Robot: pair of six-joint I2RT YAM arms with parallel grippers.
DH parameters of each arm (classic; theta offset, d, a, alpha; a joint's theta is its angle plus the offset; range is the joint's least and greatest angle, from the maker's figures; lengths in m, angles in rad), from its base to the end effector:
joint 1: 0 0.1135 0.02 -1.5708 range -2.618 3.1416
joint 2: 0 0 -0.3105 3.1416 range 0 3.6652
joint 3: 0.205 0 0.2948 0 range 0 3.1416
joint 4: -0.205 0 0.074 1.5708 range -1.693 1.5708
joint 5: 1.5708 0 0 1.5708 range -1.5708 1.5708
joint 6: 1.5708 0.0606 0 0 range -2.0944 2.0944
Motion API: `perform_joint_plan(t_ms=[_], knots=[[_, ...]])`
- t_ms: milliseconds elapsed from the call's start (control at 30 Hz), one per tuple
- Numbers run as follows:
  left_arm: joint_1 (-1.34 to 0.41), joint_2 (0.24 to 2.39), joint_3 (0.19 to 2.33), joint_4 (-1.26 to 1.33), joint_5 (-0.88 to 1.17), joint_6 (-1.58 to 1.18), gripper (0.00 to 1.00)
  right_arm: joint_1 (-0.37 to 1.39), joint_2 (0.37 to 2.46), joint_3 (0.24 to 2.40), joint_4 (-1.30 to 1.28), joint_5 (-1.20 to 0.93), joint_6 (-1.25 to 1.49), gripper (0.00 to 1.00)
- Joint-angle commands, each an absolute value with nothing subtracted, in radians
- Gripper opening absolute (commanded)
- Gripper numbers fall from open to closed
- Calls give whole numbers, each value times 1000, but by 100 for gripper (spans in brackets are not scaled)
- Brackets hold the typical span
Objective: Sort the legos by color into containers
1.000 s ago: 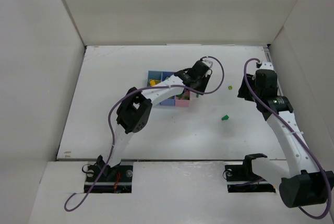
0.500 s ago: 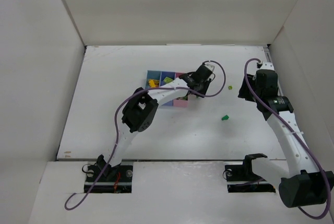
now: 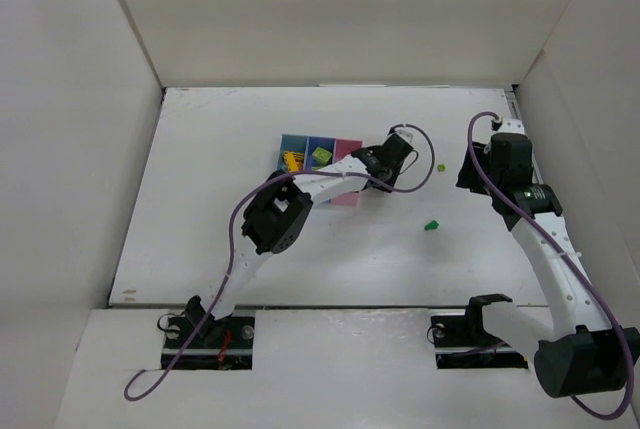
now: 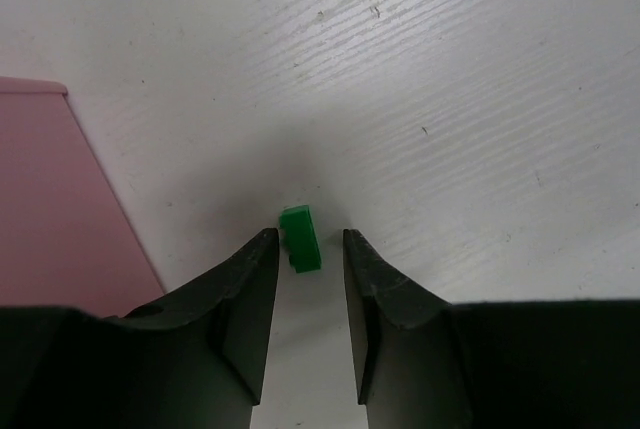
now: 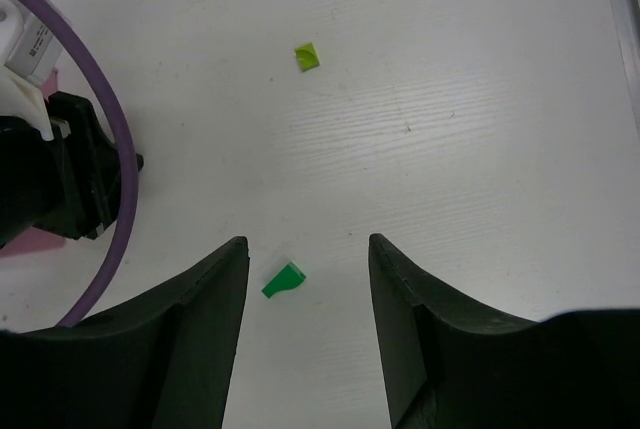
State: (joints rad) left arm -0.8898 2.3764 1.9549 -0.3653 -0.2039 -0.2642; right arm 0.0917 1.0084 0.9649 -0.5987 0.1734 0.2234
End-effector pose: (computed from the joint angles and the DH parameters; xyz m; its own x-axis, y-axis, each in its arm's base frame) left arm 0.4037 -0.4787 0.1708 -0.6055 0.3411 -0.7191 0.5312 0.8460 -0.0460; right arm 0.2524 0.0127 0.3435 -0.5711 0.1666 -0.8038 0.1784 0.9810 0.0766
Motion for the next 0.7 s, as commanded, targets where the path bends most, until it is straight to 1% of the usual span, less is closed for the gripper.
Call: perform_joint_plan(t_ms=[0,67,133,200,233,367,500,633,667], knots=[[-890,2396,1977,-394,-232,-285,29,86,1006,962,-581,179,206,56],[-890,2405,1986,-394,-232,-285,27,86,1015,962,-581,179,206,56],[-890,2405,1987,-403,-232,-285,22,86,1015,962,-581,179,196,56],[-890,2405,1987,-403,-232,-285,20,86,1025,971,-581,179,196,56],[-890,2405,1987,-403,-232,-285,15,86,1025,971,-581,179,196,56],[-890,2396,1996,-403,-232,-285,8,86,1025,971,-572,179,196,56],[-890,2327,2005,-403,-232,-285,6,86,1016,971,-572,179,196,56],[-890,2195,1985,-367,-241,-285,6,77,1003,962,-563,179,196,56],[-890,2127,1970,-338,-241,-275,6,77,1003,951,-563,179,196,56]])
